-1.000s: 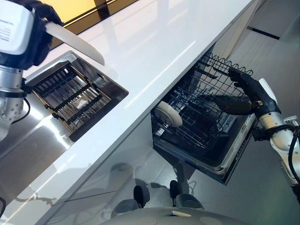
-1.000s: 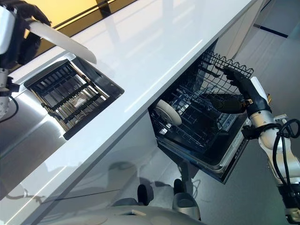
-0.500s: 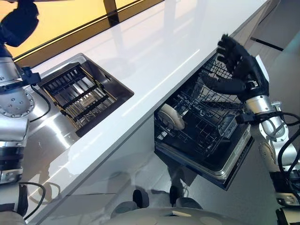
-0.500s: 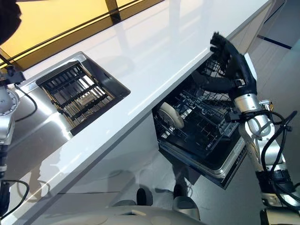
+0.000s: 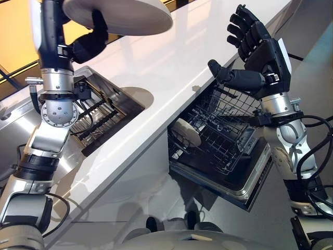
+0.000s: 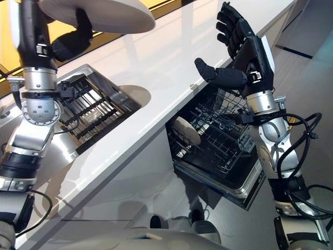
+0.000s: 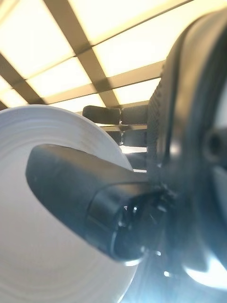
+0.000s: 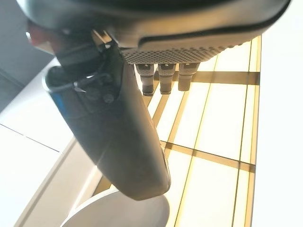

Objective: Pick up plates and place into dishwasher.

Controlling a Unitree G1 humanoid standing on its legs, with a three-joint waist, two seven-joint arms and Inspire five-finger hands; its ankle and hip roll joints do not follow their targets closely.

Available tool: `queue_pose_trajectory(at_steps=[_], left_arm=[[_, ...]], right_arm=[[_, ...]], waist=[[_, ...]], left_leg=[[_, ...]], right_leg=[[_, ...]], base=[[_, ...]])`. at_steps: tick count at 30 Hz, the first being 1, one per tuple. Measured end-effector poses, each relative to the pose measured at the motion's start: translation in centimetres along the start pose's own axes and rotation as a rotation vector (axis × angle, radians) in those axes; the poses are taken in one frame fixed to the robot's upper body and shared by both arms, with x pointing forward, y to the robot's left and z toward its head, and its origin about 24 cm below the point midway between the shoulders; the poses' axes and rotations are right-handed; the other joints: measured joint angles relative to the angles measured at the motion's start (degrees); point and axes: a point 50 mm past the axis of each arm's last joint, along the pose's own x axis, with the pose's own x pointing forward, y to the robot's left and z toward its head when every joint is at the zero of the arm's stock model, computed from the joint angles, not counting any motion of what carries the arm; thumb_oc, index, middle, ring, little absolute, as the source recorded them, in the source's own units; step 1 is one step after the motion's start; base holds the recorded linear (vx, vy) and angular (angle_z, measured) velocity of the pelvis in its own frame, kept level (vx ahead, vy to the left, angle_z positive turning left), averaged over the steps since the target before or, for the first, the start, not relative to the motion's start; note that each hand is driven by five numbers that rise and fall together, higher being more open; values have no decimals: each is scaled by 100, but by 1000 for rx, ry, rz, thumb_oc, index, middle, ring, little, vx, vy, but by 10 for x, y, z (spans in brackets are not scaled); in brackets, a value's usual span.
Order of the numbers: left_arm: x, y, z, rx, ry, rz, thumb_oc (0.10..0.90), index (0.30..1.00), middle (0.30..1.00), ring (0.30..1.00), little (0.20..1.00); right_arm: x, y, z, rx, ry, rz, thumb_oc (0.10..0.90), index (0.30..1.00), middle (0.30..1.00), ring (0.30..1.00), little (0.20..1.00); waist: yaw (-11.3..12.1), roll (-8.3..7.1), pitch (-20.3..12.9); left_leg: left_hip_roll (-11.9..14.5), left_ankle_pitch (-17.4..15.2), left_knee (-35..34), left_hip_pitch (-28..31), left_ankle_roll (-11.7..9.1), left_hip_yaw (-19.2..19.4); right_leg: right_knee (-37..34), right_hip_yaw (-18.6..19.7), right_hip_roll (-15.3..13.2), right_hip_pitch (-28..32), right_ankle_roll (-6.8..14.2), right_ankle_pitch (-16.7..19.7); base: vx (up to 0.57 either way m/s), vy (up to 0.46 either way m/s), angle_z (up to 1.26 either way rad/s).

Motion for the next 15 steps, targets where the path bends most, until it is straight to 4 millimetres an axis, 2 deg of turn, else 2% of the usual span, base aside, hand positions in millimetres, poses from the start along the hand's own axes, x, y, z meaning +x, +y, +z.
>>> queue_pose_trajectory(at_steps=[4,15], left_arm=[[-4,-15,-1,-13,10,-84,100,300,300,300,200],[-11,-40,-3,-69,30,-189,100,300,300,300,200]], right_arm=[[9,10,5,15,-32,41,800,900,900,900,900],[10,15,1,49,-6,67,800,900,900,900,900]], waist=[[-65,0,0],[-63,0,0]], left_leg=[[11,-5,0,26,-6,73],[22,-7,0,60,-9,133]], right_leg=[[0,47,12,-3,-8,9],[0,126,27,0,-16,38]], base=[[-5,2,-7],[-4,-6,-3]])
